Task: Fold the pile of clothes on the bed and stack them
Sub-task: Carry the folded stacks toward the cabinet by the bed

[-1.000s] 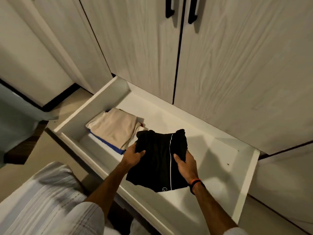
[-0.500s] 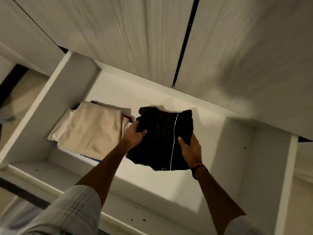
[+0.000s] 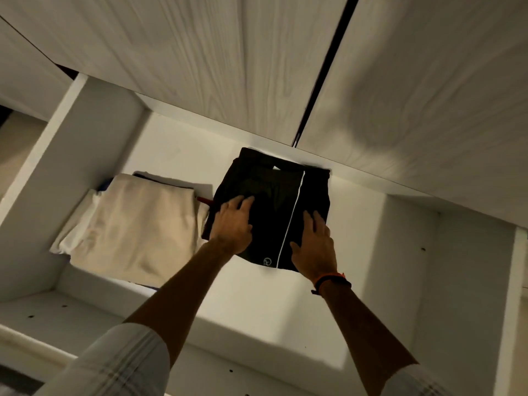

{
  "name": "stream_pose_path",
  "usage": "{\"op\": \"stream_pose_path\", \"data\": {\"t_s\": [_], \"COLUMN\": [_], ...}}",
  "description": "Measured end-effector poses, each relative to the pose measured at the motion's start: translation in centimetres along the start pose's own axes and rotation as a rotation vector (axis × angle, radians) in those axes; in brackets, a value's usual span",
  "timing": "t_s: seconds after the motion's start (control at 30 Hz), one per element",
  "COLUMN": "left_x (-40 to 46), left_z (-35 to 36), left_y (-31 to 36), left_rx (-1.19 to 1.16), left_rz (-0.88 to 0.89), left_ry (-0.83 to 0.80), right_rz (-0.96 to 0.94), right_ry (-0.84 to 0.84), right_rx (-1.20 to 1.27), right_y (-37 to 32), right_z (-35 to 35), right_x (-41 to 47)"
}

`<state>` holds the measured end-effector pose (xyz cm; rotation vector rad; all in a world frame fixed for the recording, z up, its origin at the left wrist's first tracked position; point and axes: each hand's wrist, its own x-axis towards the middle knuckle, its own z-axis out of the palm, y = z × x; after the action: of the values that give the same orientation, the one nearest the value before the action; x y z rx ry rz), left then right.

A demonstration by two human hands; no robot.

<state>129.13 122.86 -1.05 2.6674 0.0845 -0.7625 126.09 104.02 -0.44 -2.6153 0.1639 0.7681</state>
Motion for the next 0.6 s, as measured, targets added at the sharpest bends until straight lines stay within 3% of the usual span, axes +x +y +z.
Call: {"op": "stream_pose_path", "data": {"t_s": [0.17,0.37,0.6], "left_x": [-0.2,-0.4,-3.6], "left_z": [3.7,4.3,2.6], "left_y": [-0.3,-1.3,0.4], "left_rx": [0.087,0.048,-0.048], "left_rz": [0.025,0.018,-0.044], "left_ry": [-0.252,-0.268,-0.211], "right_rz": [-0.098,-0.119,-0.150], "right_ry": [-0.209,-0.261,-0.181], "right_rx": [-0.127,-0.135,-0.004], "right_y": [0.1,0.7,0.4], "right_z": [1.7,1.6,-1.9], "right_x": [0.5,0.8,-2.7]}}
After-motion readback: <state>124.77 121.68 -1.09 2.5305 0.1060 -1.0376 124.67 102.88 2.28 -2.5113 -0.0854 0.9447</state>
